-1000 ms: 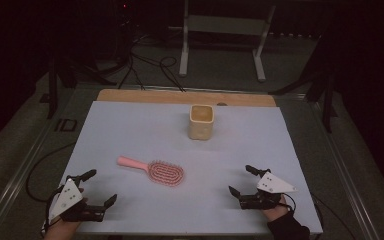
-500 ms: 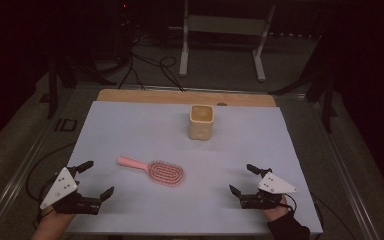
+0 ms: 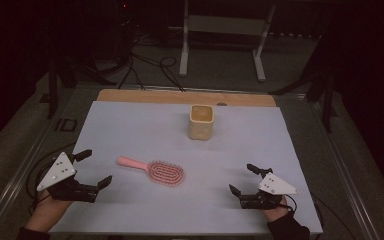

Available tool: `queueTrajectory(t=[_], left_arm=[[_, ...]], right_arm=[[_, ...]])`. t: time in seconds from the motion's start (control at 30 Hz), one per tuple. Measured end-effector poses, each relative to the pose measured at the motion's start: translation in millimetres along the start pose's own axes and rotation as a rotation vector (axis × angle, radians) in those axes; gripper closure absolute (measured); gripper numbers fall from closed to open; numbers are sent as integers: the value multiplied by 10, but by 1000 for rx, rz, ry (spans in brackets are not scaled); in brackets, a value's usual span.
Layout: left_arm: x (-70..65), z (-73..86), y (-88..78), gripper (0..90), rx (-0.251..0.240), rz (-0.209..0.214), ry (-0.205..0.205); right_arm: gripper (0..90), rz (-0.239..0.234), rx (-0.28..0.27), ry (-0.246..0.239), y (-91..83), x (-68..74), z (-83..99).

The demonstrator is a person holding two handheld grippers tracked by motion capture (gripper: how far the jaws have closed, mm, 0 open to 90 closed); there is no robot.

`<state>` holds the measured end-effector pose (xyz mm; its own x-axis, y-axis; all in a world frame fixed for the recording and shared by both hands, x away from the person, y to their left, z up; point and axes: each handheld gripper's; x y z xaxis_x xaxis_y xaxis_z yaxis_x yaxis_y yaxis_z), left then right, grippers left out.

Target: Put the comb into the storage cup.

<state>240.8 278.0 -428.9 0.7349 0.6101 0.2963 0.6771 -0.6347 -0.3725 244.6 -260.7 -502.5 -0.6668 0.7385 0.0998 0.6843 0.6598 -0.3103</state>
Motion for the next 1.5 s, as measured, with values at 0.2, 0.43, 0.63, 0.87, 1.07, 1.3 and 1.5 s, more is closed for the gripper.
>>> queueTrajectory(t=[0.2, 0.43, 0.63, 0.87, 1.07, 1.3, 1.5], left_arm=[[69, -42, 131, 0, 26, 20, -11], [145, -77, 362, 0, 76, 53, -37], [223, -110, 537, 0, 109, 72, -32], [330, -96, 677, 42, 150, 63, -35], [387, -60, 746, 128, 166, 56, -25], [453, 26, 818, 252, 195, 58, -51], [498, 111, 918, 425, 254, 67, -86]], right_arm=[[92, -11, 2, 4, 7, 2, 1], [91, -16, 5, 14, 10, -1, 2], [91, -19, 6, 15, 10, 5, 4], [92, -24, 6, 13, 14, 10, 4], [91, -25, 8, 9, 16, 17, 3], [92, -27, 6, 8, 17, 17, 1], [92, -32, 14, 14, 24, 16, 5]])
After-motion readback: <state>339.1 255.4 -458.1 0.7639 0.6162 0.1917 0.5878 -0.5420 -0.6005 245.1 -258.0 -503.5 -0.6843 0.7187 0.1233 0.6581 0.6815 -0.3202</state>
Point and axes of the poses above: each handheld gripper's, and its own axes: y roughly forward along the jaws, z roughly out of its underside, x roughly to its left, and after that the axes turned 13 degrees about y, right-handed
